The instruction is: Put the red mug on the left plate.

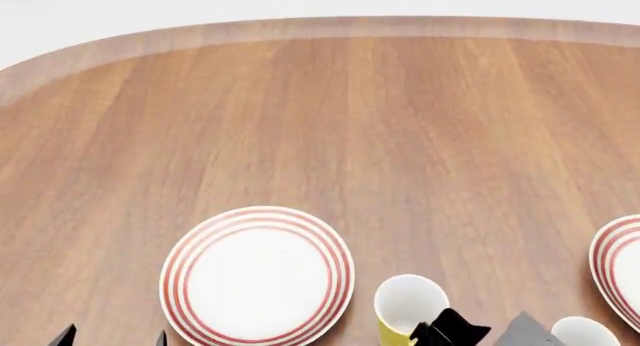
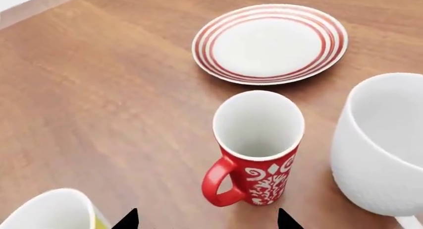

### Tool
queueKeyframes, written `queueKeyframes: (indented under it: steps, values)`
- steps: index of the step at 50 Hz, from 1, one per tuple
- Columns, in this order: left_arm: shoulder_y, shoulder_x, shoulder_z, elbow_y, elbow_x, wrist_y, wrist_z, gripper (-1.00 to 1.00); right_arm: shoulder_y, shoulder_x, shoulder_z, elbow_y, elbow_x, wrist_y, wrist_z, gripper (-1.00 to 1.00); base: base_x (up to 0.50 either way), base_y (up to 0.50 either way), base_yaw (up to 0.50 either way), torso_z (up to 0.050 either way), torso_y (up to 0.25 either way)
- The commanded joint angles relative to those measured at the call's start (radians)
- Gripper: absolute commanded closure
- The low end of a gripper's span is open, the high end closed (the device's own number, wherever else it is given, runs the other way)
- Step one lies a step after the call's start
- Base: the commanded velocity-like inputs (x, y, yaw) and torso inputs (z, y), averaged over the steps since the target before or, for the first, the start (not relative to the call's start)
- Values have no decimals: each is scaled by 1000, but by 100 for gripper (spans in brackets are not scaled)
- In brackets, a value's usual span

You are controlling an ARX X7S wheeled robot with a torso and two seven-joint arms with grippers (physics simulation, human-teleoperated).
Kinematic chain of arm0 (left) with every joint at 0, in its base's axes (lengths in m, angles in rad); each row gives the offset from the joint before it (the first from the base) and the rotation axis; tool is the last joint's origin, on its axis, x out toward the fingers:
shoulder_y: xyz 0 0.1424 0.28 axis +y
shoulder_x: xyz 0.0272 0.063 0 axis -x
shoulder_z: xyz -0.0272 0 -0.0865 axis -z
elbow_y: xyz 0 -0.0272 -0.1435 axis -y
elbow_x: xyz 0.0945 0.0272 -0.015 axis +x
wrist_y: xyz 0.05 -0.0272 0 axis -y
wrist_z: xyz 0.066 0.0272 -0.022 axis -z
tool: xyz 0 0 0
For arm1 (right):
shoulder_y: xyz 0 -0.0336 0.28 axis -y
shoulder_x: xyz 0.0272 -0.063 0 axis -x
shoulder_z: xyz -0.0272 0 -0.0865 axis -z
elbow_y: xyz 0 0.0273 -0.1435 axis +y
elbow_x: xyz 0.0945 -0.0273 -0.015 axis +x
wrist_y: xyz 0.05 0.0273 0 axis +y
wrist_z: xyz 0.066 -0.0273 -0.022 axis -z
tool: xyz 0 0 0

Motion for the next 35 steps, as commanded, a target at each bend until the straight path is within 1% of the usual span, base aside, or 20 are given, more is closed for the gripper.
queueKeyframes:
  steps: [1, 12, 26, 35]
  values:
    - [1, -7, 5, 6, -8, 0, -6, -100, 50, 2, 23, 54, 75, -13, 26, -100, 0, 0, 0, 0, 0]
    - [2, -13, 9, 11, -14, 0, -12, -100, 102, 3, 39, 116, 122, -44, 55, -100, 0, 0, 0, 0, 0]
    - [5, -23, 10, 22, -26, 0, -19, -100, 157, 0, 67, 241, 191, -119, 41, -100, 0, 0, 0, 0, 0]
    - [5, -27, 14, 22, -30, 3, -22, -100, 201, 8, 70, 312, 204, -149, 51, -100, 0, 0, 0, 0, 0]
